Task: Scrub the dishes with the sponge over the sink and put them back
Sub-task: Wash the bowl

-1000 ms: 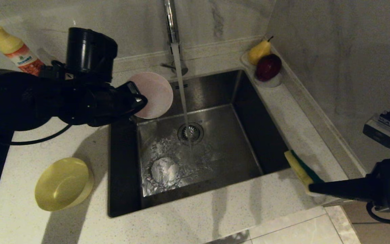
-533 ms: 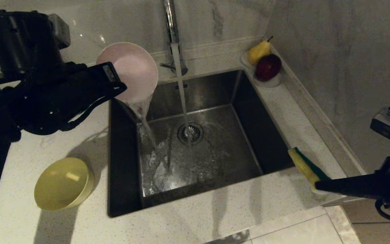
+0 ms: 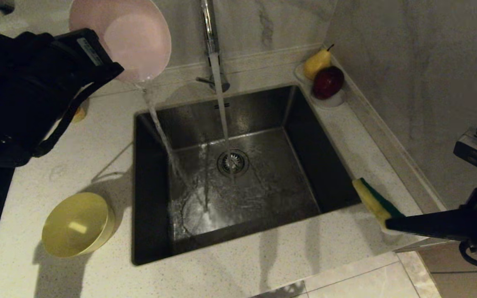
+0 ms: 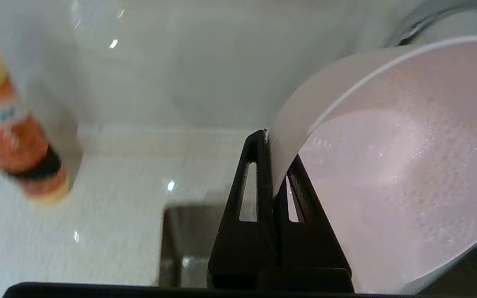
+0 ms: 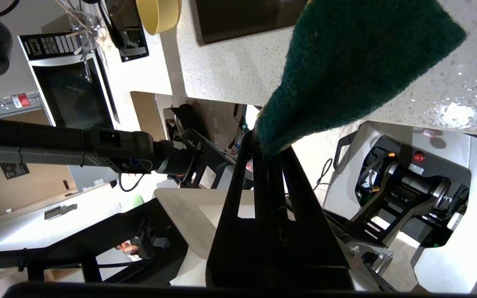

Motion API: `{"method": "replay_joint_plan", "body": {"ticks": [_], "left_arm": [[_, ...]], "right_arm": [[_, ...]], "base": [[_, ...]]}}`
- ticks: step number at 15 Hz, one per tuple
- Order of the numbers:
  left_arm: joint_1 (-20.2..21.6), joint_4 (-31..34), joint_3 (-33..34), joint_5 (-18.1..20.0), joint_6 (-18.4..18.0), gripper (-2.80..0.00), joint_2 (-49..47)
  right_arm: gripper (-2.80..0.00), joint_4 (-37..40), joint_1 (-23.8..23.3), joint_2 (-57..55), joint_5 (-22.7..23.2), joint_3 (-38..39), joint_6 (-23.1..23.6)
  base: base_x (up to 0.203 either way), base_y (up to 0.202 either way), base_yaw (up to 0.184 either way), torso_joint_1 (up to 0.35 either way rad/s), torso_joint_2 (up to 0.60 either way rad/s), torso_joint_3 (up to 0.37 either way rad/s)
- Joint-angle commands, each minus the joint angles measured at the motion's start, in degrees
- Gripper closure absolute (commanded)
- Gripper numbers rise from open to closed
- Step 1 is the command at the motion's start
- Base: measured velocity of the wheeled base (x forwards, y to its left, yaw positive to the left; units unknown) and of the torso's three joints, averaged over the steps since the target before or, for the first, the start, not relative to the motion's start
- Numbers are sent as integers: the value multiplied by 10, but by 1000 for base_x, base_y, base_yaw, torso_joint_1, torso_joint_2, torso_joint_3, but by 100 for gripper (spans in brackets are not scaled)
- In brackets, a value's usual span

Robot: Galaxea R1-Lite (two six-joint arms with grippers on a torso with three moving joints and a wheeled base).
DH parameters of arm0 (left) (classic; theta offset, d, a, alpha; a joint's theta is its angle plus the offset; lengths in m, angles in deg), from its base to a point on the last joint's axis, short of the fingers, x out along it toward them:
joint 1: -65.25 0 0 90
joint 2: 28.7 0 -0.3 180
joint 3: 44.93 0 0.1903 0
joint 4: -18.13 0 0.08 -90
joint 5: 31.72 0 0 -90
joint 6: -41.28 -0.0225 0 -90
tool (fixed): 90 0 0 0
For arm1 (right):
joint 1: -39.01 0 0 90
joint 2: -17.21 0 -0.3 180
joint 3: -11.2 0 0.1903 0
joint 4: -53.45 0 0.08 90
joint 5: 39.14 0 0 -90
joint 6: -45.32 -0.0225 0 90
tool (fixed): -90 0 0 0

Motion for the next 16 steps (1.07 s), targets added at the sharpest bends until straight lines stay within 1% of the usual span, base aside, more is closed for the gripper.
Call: {"method": "replay_joint_plan", "body": {"ticks": [1,2,5,9,10,16], "left_arm": [[0,-5,13,15,-12,0,32],[0,-6,14,16,-13,0,32],[0,-19,52,63,-29,0,84],[0,-23,56,75,-40,0,92],[0,-23,56,83,-47,0,98],[-1,-15,67,85,-42,0,107]], "right_arm": [[0,2,0,1,2,-3,-2],[0,3,0,0,2,-3,-2],[0,2,0,-3,2,2,-2],[0,1,0,-6,2,3,-1],[0,0,0,-7,2,5,-1],[0,1,0,4,3,10,-1]], "base": [[0,0,0,0,0,0],[0,0,0,0,0,0],[0,0,0,0,0,0],[0,0,0,0,0,0],[0,0,0,0,0,0],[0,0,0,0,0,0]]}}
